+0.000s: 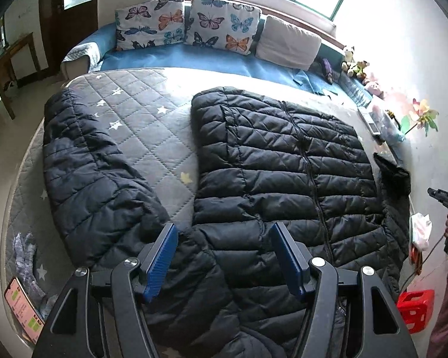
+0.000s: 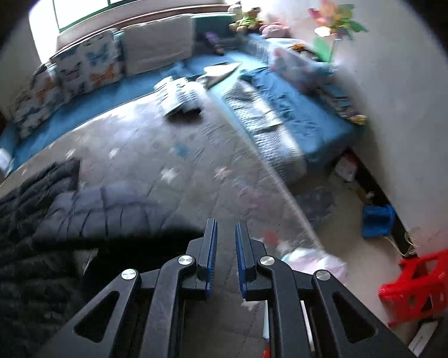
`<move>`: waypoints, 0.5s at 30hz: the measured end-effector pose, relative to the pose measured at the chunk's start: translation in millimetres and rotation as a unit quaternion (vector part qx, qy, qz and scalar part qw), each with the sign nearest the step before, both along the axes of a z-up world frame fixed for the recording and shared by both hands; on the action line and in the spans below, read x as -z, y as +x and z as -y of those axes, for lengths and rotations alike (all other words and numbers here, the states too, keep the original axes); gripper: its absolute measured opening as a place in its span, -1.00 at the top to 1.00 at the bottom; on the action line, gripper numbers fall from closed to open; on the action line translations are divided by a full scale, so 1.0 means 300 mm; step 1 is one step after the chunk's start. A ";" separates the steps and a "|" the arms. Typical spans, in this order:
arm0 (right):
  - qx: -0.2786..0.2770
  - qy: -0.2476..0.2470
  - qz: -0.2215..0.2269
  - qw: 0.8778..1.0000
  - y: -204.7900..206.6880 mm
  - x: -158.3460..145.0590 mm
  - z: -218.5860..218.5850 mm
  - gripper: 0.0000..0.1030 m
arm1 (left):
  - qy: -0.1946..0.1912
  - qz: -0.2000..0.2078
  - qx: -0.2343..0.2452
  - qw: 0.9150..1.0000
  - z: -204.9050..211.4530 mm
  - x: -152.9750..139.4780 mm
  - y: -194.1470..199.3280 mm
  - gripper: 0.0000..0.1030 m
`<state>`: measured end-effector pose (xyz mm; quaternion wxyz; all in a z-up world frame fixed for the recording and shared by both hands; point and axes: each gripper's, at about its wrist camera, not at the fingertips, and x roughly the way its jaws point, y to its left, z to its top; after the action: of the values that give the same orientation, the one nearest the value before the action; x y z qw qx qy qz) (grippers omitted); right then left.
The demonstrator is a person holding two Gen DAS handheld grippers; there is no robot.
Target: Fold large clothes
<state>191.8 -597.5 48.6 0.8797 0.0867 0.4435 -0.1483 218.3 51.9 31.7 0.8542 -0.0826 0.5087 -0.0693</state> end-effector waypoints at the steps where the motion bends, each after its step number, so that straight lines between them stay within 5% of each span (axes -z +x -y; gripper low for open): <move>1: -0.025 0.003 0.001 1.000 0.006 0.004 -0.022 0.72 | 0.002 -0.004 0.001 1.000 0.010 0.005 0.011 -0.33; 6: -0.145 0.038 -0.006 0.989 -0.008 0.024 -0.181 0.71 | 0.005 -0.015 0.005 1.000 0.057 0.025 0.062 -0.33; 9: -0.216 0.091 -0.035 0.972 0.037 0.092 -0.275 0.71 | 0.003 -0.024 0.007 1.000 0.076 0.042 0.088 -0.33; 12: -0.255 0.112 -0.059 0.959 0.106 0.179 -0.342 0.71 | 0.002 -0.035 0.008 0.999 0.089 0.071 0.122 -0.33; 15: -0.256 0.087 -0.066 0.960 0.189 0.220 -0.375 0.71 | -0.001 -0.042 0.008 0.999 0.092 0.096 0.159 -0.33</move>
<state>248.5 -485.1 -17.5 0.8459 0.0367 0.5194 0.1156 266.0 24.2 2.8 0.8315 -0.0820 0.5445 -0.0731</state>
